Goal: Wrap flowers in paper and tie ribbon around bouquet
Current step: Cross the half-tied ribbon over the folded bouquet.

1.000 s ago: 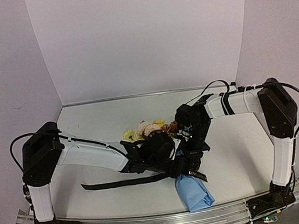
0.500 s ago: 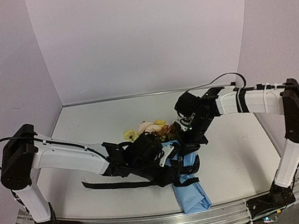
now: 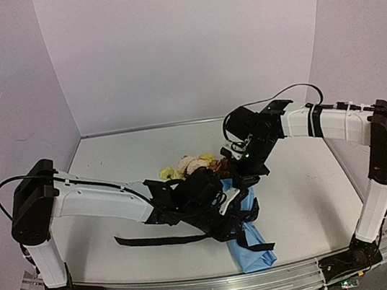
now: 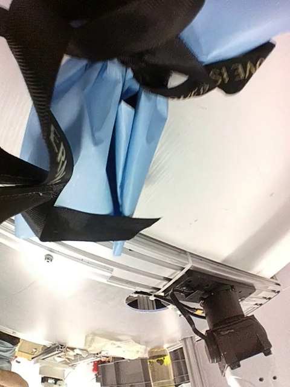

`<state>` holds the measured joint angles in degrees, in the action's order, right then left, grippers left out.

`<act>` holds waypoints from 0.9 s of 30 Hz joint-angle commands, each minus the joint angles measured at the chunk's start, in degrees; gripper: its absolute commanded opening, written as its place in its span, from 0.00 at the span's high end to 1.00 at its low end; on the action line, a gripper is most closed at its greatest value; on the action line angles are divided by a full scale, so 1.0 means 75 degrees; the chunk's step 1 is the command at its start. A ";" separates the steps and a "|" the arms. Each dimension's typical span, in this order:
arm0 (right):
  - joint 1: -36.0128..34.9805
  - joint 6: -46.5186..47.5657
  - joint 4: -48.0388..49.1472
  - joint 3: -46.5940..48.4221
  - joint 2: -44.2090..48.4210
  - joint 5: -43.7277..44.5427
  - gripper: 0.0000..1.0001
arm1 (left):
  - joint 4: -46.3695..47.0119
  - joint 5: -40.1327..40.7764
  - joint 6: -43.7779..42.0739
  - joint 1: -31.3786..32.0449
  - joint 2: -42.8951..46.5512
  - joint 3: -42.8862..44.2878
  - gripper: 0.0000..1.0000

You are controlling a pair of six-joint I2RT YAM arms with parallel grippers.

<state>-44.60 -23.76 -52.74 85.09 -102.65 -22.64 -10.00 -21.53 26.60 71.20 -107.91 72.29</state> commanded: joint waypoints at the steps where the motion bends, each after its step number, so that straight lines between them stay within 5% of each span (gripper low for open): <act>1: -0.0122 0.0373 -0.0141 0.0458 -0.0457 -0.0541 1.00 | 0.0626 -0.0254 -0.0422 0.0059 -0.0457 0.1033 0.95; 9: 0.0023 0.0196 0.0647 -0.0009 -0.0355 -0.0711 1.00 | 0.1853 0.0229 -0.0390 0.0110 -0.0470 0.0492 0.93; 22: 0.0316 -0.1082 0.2958 -0.1674 0.0378 -0.1317 1.00 | 0.2142 0.0650 -0.0921 0.0125 -0.0908 0.0218 0.92; 27: 0.0330 -0.1183 0.3231 -0.2099 0.0715 -0.1328 1.00 | 0.2035 0.0781 -0.1033 0.0204 -0.1048 0.0434 0.78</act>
<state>-42.09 -31.02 -32.57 71.10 -101.43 -31.32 3.14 -17.84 20.61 72.39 -114.93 73.73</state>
